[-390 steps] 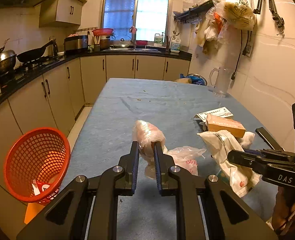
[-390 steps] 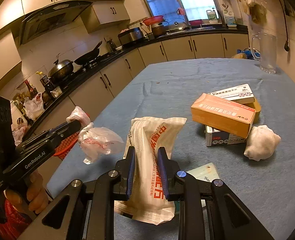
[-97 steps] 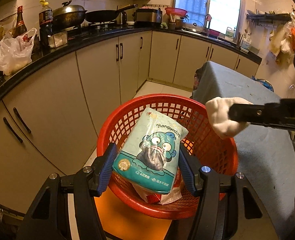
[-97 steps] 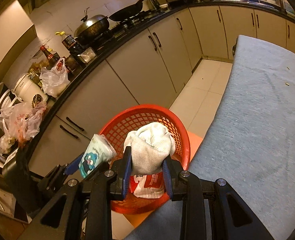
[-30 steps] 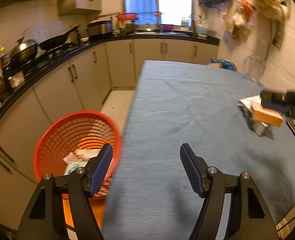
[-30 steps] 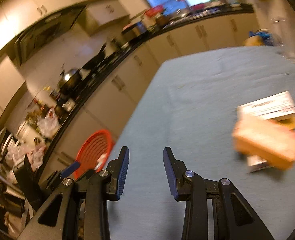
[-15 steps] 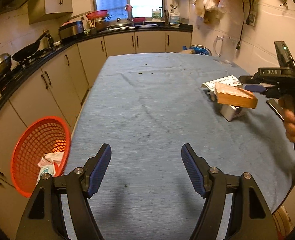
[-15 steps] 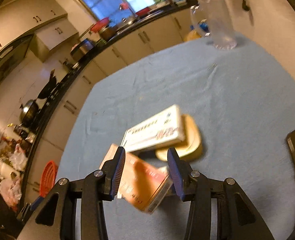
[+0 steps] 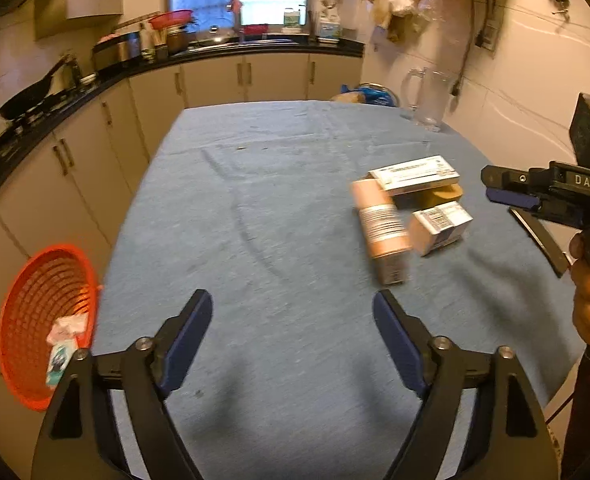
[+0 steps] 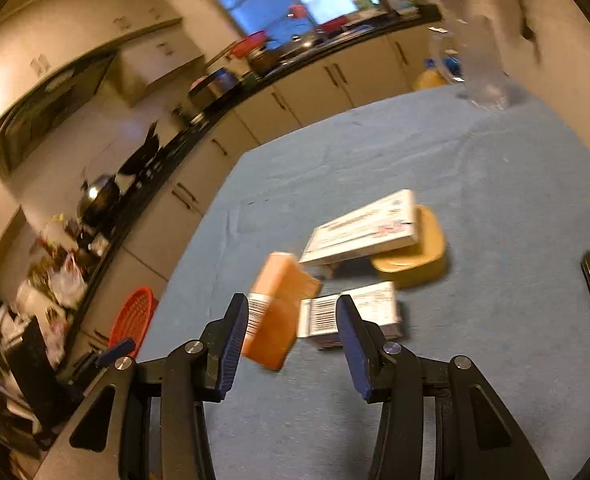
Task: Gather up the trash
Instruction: 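Move both open tools back over the table toward the remaining boxes, then grasp the orange tissue box with the left tool while the right tool grasps the white barcode box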
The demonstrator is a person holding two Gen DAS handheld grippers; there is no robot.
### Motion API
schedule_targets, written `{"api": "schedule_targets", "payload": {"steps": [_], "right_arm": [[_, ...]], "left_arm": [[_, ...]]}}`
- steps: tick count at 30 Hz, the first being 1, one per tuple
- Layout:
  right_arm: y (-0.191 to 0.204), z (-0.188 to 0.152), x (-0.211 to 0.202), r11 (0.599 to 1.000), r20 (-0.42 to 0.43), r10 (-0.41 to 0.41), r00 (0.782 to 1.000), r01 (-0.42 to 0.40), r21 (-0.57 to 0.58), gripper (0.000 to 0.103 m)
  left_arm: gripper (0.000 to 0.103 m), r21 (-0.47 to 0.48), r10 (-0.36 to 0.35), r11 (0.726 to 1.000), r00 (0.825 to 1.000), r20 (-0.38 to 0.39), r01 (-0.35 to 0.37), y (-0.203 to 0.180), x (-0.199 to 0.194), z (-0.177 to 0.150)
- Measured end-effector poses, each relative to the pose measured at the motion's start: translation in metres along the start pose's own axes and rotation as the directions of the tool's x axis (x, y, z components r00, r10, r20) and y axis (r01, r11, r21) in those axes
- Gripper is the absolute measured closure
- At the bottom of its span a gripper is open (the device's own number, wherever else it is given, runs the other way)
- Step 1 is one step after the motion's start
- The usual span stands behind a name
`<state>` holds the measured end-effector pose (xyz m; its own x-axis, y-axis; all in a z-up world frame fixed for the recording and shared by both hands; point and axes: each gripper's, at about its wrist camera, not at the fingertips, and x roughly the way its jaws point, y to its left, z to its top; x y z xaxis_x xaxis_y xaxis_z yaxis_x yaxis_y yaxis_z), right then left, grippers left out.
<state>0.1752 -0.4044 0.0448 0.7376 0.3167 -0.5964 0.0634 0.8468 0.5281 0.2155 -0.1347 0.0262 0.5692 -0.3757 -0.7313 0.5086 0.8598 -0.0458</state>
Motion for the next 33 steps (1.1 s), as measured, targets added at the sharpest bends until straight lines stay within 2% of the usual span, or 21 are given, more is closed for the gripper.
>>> {"api": "schedule_targets", "payload": {"steps": [5, 7, 14, 19, 20, 21, 22, 23, 24, 33], "right_arm": [[-0.015, -0.002, -0.005, 0.999, 0.018, -0.014, 1.0, 0.013, 0.045, 0.053], [-0.021, -0.004, -0.007, 0.998, 0.015, -0.009, 1.0, 0.008, 0.058, 0.053], [-0.045, -0.01, -0.013, 0.996, 0.008, -0.012, 1.0, 0.011, 0.087, 0.053], [-0.054, -0.008, -0.01, 0.994, 0.0, -0.012, 1.0, 0.012, 0.11, 0.053], [-0.055, -0.007, -0.009, 0.994, -0.002, -0.013, 1.0, 0.013, 0.113, 0.053], [-0.056, -0.007, -0.008, 0.993, -0.005, -0.015, 1.0, 0.015, 0.116, 0.053], [-0.056, -0.007, -0.006, 0.993, -0.01, -0.017, 1.0, 0.018, 0.118, 0.053], [-0.057, -0.006, -0.002, 0.992, -0.016, -0.02, 1.0, 0.022, 0.122, 0.052], [-0.057, -0.006, 0.0, 0.992, -0.019, -0.021, 1.0, 0.023, 0.125, 0.052], [-0.056, 0.004, 0.042, 0.989, -0.061, -0.069, 0.996, 0.077, 0.127, 0.052]], "left_arm": [[0.014, -0.011, -0.059, 0.998, 0.997, -0.049, 0.058, -0.014, 0.027, 0.021], [0.014, -0.016, -0.067, 0.998, 0.996, -0.055, 0.066, -0.019, 0.037, 0.027], [0.014, -0.059, -0.105, 0.994, 0.984, -0.146, 0.097, -0.03, 0.087, 0.041], [0.015, 0.005, -0.035, 0.999, 0.989, -0.143, 0.036, -0.047, 0.106, 0.045], [0.016, 0.016, -0.02, 1.0, 0.99, -0.14, 0.022, -0.049, 0.108, 0.045], [0.027, 0.033, 0.005, 0.999, 0.991, -0.136, 0.0, -0.051, 0.11, 0.045], [0.043, 0.04, 0.01, 0.999, 0.991, -0.137, -0.005, -0.052, 0.111, 0.044], [0.05, 0.044, 0.008, 0.999, 0.989, -0.146, -0.002, -0.052, 0.114, 0.043], [0.052, 0.039, 0.009, 0.999, 0.989, -0.147, -0.003, -0.051, 0.114, 0.042], [0.053, 0.016, 0.054, 0.999, 0.994, -0.096, -0.052, -0.022, 0.093, 0.031]]}}
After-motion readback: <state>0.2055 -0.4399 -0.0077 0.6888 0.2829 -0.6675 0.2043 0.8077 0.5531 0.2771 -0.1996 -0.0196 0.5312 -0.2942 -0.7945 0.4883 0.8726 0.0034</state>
